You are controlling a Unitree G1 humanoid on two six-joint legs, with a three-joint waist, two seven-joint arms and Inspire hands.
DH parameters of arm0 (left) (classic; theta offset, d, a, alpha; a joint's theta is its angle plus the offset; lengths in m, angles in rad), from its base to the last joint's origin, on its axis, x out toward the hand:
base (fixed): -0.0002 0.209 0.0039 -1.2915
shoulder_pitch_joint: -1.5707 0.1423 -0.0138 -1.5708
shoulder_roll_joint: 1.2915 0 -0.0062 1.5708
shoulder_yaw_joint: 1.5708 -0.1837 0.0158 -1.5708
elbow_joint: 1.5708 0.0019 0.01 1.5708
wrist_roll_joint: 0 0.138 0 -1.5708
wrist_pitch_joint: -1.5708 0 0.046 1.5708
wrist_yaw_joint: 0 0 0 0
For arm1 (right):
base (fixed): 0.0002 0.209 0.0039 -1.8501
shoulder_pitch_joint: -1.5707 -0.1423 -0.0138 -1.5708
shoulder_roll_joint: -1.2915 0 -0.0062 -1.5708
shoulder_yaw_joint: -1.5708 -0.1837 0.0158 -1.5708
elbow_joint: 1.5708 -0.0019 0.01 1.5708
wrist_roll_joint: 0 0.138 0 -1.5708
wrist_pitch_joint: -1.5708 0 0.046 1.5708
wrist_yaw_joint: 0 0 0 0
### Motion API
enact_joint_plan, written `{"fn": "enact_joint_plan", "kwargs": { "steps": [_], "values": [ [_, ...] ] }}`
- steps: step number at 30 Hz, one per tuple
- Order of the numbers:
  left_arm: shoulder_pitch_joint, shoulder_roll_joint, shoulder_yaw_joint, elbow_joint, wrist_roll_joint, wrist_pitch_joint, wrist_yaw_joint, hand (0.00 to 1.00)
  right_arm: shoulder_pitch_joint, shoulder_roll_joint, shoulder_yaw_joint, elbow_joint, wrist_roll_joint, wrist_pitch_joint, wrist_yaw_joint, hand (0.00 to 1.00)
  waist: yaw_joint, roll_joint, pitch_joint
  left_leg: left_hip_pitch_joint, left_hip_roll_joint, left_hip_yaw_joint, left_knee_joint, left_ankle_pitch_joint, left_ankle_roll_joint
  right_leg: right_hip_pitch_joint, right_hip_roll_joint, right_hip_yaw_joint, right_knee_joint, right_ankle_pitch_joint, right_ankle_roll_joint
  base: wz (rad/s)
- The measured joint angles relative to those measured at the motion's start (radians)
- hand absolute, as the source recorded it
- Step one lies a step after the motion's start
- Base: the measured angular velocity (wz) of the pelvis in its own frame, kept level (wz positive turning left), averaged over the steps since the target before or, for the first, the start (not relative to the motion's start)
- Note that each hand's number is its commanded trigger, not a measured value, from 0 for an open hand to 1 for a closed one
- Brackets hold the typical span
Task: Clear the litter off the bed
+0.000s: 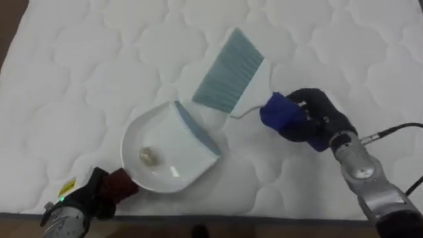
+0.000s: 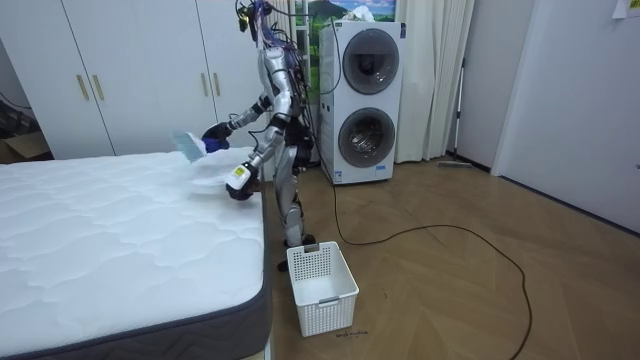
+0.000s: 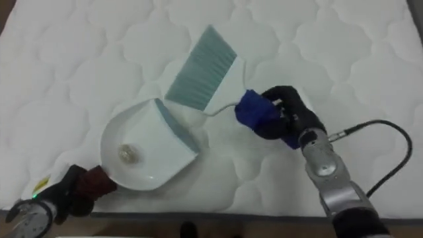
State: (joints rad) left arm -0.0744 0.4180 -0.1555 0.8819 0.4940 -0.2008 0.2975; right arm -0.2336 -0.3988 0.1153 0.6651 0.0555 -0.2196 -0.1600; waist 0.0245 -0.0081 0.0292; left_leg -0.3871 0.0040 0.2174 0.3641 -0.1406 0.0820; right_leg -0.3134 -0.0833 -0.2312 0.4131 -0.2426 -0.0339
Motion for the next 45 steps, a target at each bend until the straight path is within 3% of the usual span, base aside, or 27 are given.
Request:
{"fn": "enact_joint_plan", "kwargs": {
  "steps": [3, 7, 10, 16, 21, 27, 32, 36, 40, 45],
  "values": [
    [0.034, 0.000, 0.046, -0.071, 0.001, -0.002, 0.022, 1.00, 0.029, -0.005, -0.079, -0.001, 0.041, -0.001, -0.043, 0.00, -0.009, -0.010, -0.0068, 0.021, -0.002, 0.002, -0.013, 0.000, 0.000, 0.016, 0.000, 0.003, 0.000, 0.000, 0.000, 0.00],
    [0.069, -0.002, 0.059, -0.158, 0.002, -0.004, 0.030, 1.00, 0.059, -0.005, -0.116, -0.003, 0.063, -0.012, -0.104, 0.00, -0.023, -0.017, -0.0142, 0.075, -0.002, 0.003, -0.034, 0.000, -0.001, 0.075, 0.007, 0.006, -0.043, 0.005, 0.003, -0.01],
    [0.101, -0.010, 0.070, -0.227, 0.001, -0.019, 0.051, 1.00, 0.118, -0.002, -0.130, -0.016, 0.102, -0.042, -0.149, 0.00, -0.021, -0.023, -0.0276, 0.139, -0.003, 0.004, -0.071, 0.002, -0.006, 0.143, 0.018, 0.011, -0.097, 0.019, 0.006, -0.05],
    [0.156, -0.063, 0.076, -0.321, 0.001, -0.033, 0.088, 1.00, 0.221, 0.016, -0.141, -0.017, 0.101, -0.050, -0.210, 0.00, -0.021, -0.027, -0.0374, 0.247, -0.011, 0.003, -0.124, 0.000, -0.014, 0.252, 0.026, 0.014, -0.168, 0.031, 0.012, -0.01],
    [0.158, -0.096, 0.075, -0.365, -0.005, -0.033, 0.093, 1.00, 0.266, 0.035, -0.137, -0.087, 0.099, -0.050, -0.226, 0.00, -0.021, -0.027, -0.0368, 0.290, -0.013, 0.009, -0.141, -0.002, -0.020, 0.293, 0.031, 0.029, -0.184, 0.033, 0.014, -0.07],
    [0.150, -0.099, 0.074, -0.454, -0.011, -0.038, 0.122, 1.00, 0.274, 0.060, -0.135, -0.144, 0.092, -0.050, -0.225, 0.00, -0.028, -0.017, -0.0316, 0.335, -0.010, 0.012, -0.153, -0.011, -0.027, 0.342, 0.039, 0.035, -0.211, 0.041, 0.014, -0.02],
    [0.151, -0.109, 0.075, -0.487, -0.012, -0.038, 0.127, 1.00, 0.286, 0.060, -0.134, -0.197, 0.092, -0.045, -0.208, 0.00, -0.021, -0.002, -0.0228, 0.348, -0.011, 0.015, -0.163, -0.011, -0.027, 0.350, 0.041, 0.039, -0.211, 0.041, 0.014, -0.03],
    [0.151, -0.111, 0.075, -0.497, -0.012, -0.038, 0.132, 1.00, 0.287, 0.060, -0.117, -0.220, 0.091, -0.041, -0.207, 0.00, -0.017, 0.001, -0.0230, 0.357, -0.011, 0.015, -0.167, -0.011, -0.028, 0.364, 0.039, 0.037, -0.212, 0.041, 0.014, 0.00],
    [0.151, -0.111, 0.085, -0.528, -0.012, -0.038, 0.131, 1.00, 0.286, 0.060, -0.113, -0.254, 0.058, -0.041, -0.203, 0.00, -0.005, 0.002, -0.0232, 0.364, -0.013, 0.010, -0.169, -0.012, -0.028, 0.371, 0.042, 0.034, -0.212, 0.041, 0.014, 0.00],
    [0.153, -0.124, 0.102, -0.562, -0.010, -0.044, 0.126, 1.00, 0.281, 0.060, -0.098, -0.293, 0.022, -0.041, -0.196, 0.00, 0.037, 0.006, -0.0228, 0.357, -0.013, 0.002, -0.165, -0.012, -0.028, 0.370, 0.039, 0.027, -0.212, 0.041, 0.014, 0.03]
  ]
}}
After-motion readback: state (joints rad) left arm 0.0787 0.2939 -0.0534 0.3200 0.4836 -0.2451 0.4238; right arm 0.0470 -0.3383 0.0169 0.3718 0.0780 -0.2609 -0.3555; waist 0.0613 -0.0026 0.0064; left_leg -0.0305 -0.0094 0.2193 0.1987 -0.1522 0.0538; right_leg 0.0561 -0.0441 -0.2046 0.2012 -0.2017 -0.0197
